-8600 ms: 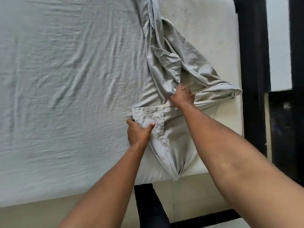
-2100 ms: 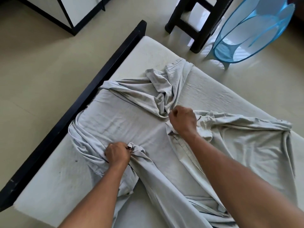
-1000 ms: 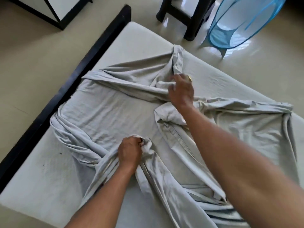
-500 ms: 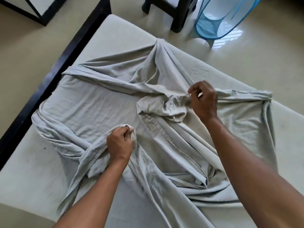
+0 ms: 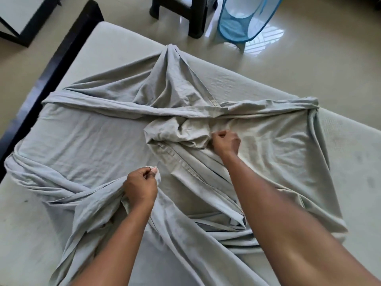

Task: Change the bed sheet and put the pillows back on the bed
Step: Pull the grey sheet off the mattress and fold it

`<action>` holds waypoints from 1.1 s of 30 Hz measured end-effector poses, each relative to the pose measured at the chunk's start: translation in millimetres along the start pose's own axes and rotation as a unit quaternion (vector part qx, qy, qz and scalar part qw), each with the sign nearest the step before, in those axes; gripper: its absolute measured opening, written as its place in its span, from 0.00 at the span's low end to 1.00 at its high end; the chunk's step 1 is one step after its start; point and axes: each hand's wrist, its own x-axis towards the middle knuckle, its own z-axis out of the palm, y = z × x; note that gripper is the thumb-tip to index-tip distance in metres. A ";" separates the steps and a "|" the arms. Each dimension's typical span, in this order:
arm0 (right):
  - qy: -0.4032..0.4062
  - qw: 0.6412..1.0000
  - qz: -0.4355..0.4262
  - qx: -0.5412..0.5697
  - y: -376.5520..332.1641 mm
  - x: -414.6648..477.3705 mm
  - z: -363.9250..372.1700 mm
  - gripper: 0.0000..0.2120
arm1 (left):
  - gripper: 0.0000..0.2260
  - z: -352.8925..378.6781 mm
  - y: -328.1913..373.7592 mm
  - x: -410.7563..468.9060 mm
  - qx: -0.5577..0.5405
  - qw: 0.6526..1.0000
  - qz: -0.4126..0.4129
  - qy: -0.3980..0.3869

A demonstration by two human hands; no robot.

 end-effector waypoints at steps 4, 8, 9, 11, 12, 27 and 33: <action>-0.046 0.993 0.047 0.098 -18.4 -21.5 38.2 0.15 | 0.06 -3.7 1.5 -6.8 0.016 0.998 0.058 -0.016; 0.045 0.932 0.063 0.354 -24.7 -33.0 20.8 0.06 | 0.05 -11.9 -5.8 -10.0 -0.003 0.998 0.065 -0.009; 0.056 0.925 0.030 0.374 -21.6 -41.5 8.6 0.08 | 0.05 -13.0 -7.7 -10.2 -0.008 0.998 0.062 -0.006; 0.044 0.927 -0.049 0.370 -9.9 -64.6 -15.5 0.08 | 0.04 -12.9 -8.3 -11.5 -0.021 0.998 0.056 -0.003; 0.031 0.930 -0.068 0.359 0.0 -76.6 -25.7 0.06 | 0.04 -11.8 -6.7 -13.0 -0.029 0.998 0.053 -0.002; 0.082 0.876 0.072 0.469 -26.4 -48.3 -62.2 0.25 | 0.07 3.0 -5.2 -20.7 -0.055 0.997 0.050 0.001; 0.190 0.940 0.055 0.278 -70.8 18.0 -48.4 0.07 | 0.08 12.4 -6.8 -2.9 -0.074 0.997 0.022 0.020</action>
